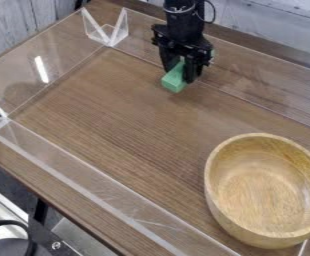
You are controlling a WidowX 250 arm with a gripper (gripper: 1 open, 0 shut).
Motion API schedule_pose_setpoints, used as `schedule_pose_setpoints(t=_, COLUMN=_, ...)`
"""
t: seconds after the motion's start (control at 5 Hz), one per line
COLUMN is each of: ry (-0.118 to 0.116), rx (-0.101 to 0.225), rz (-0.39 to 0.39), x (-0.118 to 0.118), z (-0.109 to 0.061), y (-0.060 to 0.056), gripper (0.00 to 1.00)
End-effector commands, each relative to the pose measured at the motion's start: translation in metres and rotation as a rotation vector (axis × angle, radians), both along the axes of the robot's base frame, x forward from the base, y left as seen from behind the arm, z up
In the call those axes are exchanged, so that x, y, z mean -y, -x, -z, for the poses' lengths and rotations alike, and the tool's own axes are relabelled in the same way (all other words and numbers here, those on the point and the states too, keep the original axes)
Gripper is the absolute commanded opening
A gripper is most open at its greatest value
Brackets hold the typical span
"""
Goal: Put the green block in the brown bowl
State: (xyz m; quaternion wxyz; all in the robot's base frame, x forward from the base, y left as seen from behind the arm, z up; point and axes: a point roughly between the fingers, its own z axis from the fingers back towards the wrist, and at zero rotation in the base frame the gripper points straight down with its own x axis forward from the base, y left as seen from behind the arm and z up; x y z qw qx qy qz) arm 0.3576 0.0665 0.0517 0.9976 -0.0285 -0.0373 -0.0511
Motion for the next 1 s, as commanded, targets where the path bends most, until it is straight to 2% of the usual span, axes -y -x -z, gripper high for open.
schedule_pose_setpoints(t=0.0, ry=-0.01, rx=0.081, rz=-0.016, x=-0.01, z=-0.023, y=-0.016, gripper=0.0)
schedule_pose_setpoints(t=0.8, ry=0.015, rx=0.148, rz=-0.031, x=-0.022, z=-0.05, y=-0.022, gripper=0.0)
